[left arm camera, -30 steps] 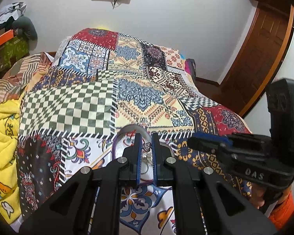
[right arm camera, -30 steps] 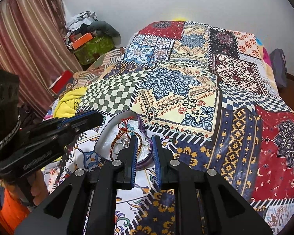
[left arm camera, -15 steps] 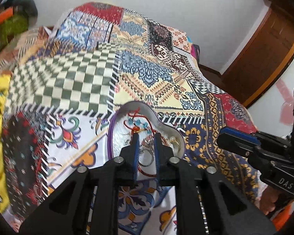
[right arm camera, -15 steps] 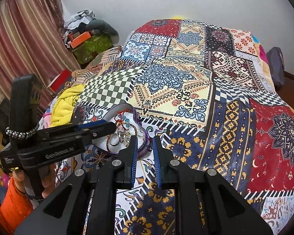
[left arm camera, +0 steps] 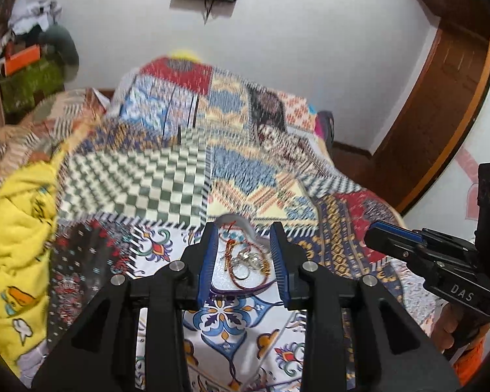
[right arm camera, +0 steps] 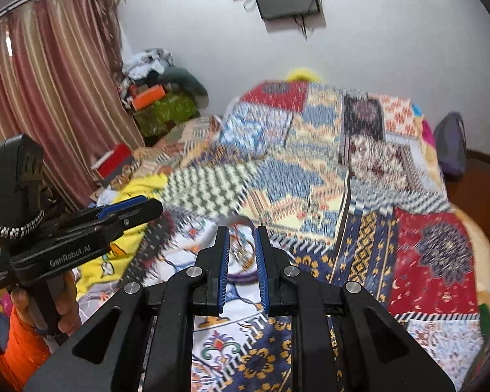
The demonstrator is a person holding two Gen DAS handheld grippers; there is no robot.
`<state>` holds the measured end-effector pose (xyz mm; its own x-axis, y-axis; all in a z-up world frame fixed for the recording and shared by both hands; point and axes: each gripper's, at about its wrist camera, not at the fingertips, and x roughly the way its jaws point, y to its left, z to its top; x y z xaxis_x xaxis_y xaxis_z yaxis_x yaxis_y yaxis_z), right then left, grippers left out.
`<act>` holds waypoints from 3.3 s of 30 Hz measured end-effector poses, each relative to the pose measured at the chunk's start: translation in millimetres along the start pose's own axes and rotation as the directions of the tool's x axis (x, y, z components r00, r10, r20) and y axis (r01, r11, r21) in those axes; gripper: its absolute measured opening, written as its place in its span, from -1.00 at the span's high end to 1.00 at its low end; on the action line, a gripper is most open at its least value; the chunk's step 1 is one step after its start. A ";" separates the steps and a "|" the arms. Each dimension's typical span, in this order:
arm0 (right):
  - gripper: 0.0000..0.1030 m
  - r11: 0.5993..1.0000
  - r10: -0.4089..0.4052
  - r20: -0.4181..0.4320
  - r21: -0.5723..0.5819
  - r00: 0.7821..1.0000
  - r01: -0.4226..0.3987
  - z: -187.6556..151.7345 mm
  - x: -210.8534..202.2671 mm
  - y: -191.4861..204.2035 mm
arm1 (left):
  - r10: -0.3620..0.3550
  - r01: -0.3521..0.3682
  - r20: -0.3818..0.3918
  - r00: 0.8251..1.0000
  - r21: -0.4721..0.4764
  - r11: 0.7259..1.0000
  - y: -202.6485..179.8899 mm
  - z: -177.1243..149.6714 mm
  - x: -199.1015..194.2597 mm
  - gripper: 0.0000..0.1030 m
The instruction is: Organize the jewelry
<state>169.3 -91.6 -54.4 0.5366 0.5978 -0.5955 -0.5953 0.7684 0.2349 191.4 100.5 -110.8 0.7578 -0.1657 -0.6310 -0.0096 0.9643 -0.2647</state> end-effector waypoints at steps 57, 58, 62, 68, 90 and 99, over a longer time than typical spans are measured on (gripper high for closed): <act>-0.96 0.975 -0.181 0.485 -0.023 0.855 0.219 -35.1 -181.0 95.2 | 0.111 -0.207 0.581 0.806 0.100 0.973 -102.3 -64.7 -266.6 -0.99; -0.96 0.976 -0.180 0.484 -0.023 0.856 0.218 -34.5 -181.0 95.7 | 0.112 -0.207 0.580 0.807 0.100 0.973 -102.3 -64.7 -266.0 -0.99; -0.96 0.975 -0.182 0.486 -0.024 0.855 0.221 -34.2 -182.1 95.9 | 0.114 -0.209 0.579 0.807 0.100 0.973 -102.6 -64.2 -265.2 -0.99; -0.96 0.974 -0.183 0.493 -0.030 0.851 0.227 -34.3 -185.4 97.3 | 0.114 -0.206 0.577 0.809 0.097 0.974 -101.6 -63.3 -265.2 -0.99; -0.97 0.974 -0.188 0.482 -0.017 0.856 0.224 -34.0 -183.9 91.3 | 0.126 -0.203 0.567 0.814 0.074 0.976 -101.4 -61.9 -254.9 -0.99; -0.97 0.975 -0.187 0.479 -0.014 0.858 0.220 -31.6 -183.6 89.0 | 0.088 -0.155 0.542 0.836 0.080 0.985 -95.2 -60.5 -254.5 -0.99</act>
<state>-1.1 -140.2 51.5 0.8577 0.4788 -0.1872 -0.4711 0.8778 0.0870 -40.0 38.4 30.9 0.9862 0.0582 -0.1550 -0.0749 0.9917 -0.1046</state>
